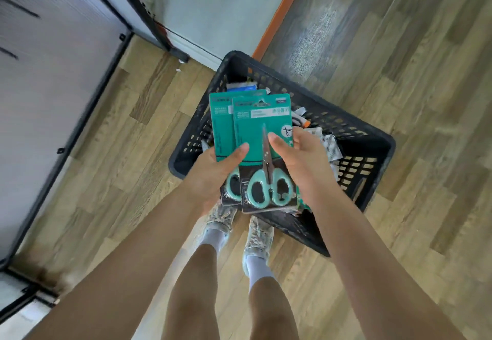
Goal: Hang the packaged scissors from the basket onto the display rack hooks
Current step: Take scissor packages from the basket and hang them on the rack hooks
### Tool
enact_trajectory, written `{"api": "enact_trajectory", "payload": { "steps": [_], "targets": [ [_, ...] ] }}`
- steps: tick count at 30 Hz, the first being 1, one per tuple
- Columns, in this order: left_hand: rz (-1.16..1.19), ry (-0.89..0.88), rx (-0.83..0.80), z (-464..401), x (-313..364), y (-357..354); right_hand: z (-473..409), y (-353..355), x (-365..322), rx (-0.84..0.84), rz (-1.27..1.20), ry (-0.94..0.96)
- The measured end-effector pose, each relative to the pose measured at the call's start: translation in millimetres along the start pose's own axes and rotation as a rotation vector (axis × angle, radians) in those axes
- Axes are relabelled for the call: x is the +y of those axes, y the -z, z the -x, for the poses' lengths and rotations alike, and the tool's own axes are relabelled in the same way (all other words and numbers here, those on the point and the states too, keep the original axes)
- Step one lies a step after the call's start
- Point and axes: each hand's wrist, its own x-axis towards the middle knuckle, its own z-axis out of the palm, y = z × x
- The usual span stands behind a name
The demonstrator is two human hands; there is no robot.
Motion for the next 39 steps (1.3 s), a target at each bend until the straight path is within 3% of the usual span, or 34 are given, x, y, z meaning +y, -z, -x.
{"api": "enact_trajectory", "payload": {
  "steps": [6,14,20,28,39],
  "targets": [
    [0.13,-0.19,0.094,82.7,72.4,9.3,45.3,7.2,-101.2,0.04,-0.11,0.045],
    [0.14,-0.488,0.426,246.9,176.1,43.5,167.1,-41.4,-257.3,-0.187,-0.05,0.422],
    [0.349,-0.665,0.499,371.3,202.5,78.5,270.7,-99.1,-327.3,-0.38,0.04,0.607],
    [0.522,-0.796,0.62,500.6,164.0,134.4,394.5,-178.6,-341.2,-0.567,0.203,0.799],
    [0.642,-0.88,0.782,636.3,69.3,210.0,543.2,-277.7,-277.8,-0.857,0.221,0.762]
  ]
}}
